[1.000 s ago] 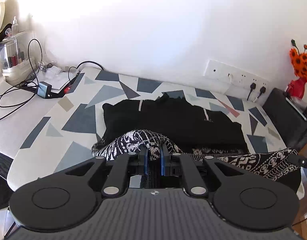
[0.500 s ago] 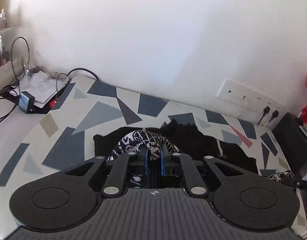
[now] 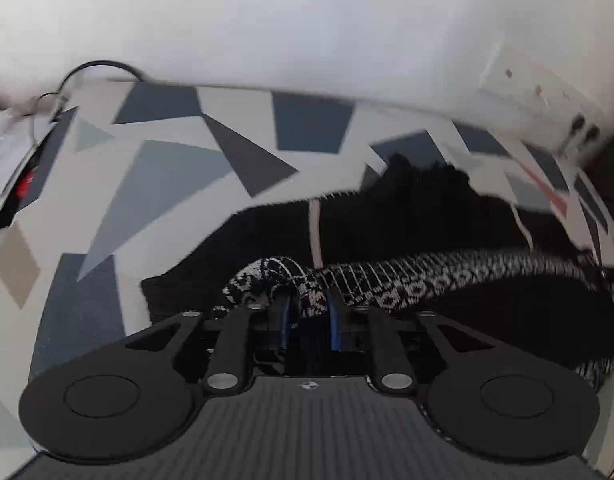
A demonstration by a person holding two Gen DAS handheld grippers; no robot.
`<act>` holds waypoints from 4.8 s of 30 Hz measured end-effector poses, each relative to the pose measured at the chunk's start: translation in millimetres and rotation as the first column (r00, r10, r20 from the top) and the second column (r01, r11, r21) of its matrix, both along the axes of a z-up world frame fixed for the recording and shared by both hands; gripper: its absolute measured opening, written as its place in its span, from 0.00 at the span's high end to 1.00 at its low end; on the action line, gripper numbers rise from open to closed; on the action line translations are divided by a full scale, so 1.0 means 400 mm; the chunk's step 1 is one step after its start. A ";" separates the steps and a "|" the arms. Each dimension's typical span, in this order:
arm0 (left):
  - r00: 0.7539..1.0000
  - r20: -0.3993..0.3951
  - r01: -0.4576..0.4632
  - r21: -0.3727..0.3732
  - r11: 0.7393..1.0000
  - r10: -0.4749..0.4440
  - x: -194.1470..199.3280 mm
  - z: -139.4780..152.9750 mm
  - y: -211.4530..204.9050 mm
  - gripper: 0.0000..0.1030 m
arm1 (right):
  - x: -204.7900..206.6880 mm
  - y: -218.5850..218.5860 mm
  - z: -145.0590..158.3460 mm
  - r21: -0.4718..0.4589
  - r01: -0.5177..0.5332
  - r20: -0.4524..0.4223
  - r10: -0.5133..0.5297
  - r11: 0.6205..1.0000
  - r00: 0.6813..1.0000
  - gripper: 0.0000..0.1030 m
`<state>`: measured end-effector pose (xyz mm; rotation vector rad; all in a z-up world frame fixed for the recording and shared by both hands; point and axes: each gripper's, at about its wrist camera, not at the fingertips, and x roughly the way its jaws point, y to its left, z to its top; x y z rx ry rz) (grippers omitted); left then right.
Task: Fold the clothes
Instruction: 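Lift the hem with both grippers and fold it over toward the collar, then lay the hem onto the folded sleeves and open both grippers, then grasp the folded edge with both grippers and tuck it flat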
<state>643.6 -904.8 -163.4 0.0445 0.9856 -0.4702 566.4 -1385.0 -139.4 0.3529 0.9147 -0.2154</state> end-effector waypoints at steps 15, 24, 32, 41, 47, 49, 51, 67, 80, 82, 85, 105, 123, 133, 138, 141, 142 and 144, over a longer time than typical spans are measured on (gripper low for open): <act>0.982 0.010 0.188 -0.184 0.965 -0.190 -0.048 0.146 0.146 0.42 | -0.128 0.025 0.209 -0.083 -0.034 0.155 0.046 0.996 0.987 0.46; 0.938 -0.091 0.323 -0.114 0.940 -0.333 -0.179 0.069 0.065 0.50 | -0.191 0.193 0.084 -0.064 -0.237 -0.019 0.237 0.969 0.971 0.48; 0.953 -0.058 0.298 0.021 0.954 -0.296 -0.169 0.027 -0.016 0.50 | -0.167 0.257 0.006 -0.135 -0.285 -0.084 0.275 0.949 0.958 0.49; 0.969 0.025 0.243 0.089 0.966 -0.246 -0.063 0.036 -0.101 0.50 | -0.062 0.201 0.010 -0.126 -0.339 -0.036 0.337 0.932 0.941 0.49; 0.993 0.098 0.056 0.107 0.993 -0.067 0.071 0.047 -0.121 0.51 | 0.057 0.137 0.032 -0.132 -0.320 0.034 0.327 0.938 0.944 0.55; 0.989 0.129 -0.082 0.080 0.993 0.071 0.121 0.073 -0.106 0.51 | 0.110 0.115 0.037 -0.188 -0.258 0.089 0.278 0.948 0.956 0.59; 0.976 0.158 -0.159 0.030 0.987 0.152 0.147 0.107 -0.084 0.50 | 0.145 0.087 0.062 -0.215 -0.162 0.178 0.202 0.963 0.963 0.52; 0.989 0.024 -0.150 0.124 0.981 0.148 -0.024 0.000 0.077 0.33 | 0.042 -0.005 0.007 -0.151 -0.203 0.086 0.217 0.967 0.972 0.39; 0.974 0.105 -0.211 0.110 0.971 0.200 0.035 0.019 0.054 0.28 | 0.243 0.049 -0.041 -0.239 -0.151 0.096 0.178 0.959 0.979 0.35; 0.970 0.092 -0.234 0.106 0.967 0.225 0.057 0.010 0.068 0.28 | 0.214 0.032 -0.028 -0.190 -0.153 0.123 0.178 0.970 0.976 0.33; 0.969 0.081 -0.242 0.111 0.964 0.234 0.093 -0.006 0.069 0.28 | 0.160 0.017 -0.011 -0.174 -0.167 0.137 0.191 0.970 0.972 0.30; 0.961 0.093 -0.275 0.181 0.944 0.262 0.155 0.024 0.156 0.27 | -0.067 -0.023 0.017 -0.154 -0.130 0.121 0.150 0.979 0.981 0.29; 0.940 -0.107 -0.325 -0.008 0.946 0.323 -0.211 -0.010 0.259 0.55 | -0.224 -0.070 -0.038 0.044 0.032 -0.027 -0.031 0.999 0.999 0.52; 0.947 -0.163 -0.280 -0.006 0.960 0.276 -0.209 -0.011 0.266 0.89 | -0.259 -0.067 -0.029 0.012 0.000 -0.046 0.000 1.000 0.999 0.91; 0.935 -0.183 -0.310 0.001 0.951 0.305 -0.206 -0.015 0.287 0.75 | -0.281 -0.062 -0.027 0.021 0.006 -0.063 -0.005 1.000 0.998 0.90; 0.934 -0.145 -0.321 0.062 0.945 0.326 -0.195 -0.005 0.283 0.34 | -0.286 -0.062 -0.023 0.025 0.029 -0.048 -0.028 0.999 0.998 0.74; 0.939 -0.129 -0.312 0.062 0.948 0.318 -0.191 0.002 0.283 0.32 | -0.285 -0.063 -0.020 0.022 0.041 -0.041 -0.040 0.999 0.998 0.66; 0.950 -0.113 -0.290 0.023 0.957 0.291 -0.177 0.021 0.283 0.26 | -0.282 -0.063 -0.007 0.003 0.063 -0.015 -0.063 0.998 0.998 0.30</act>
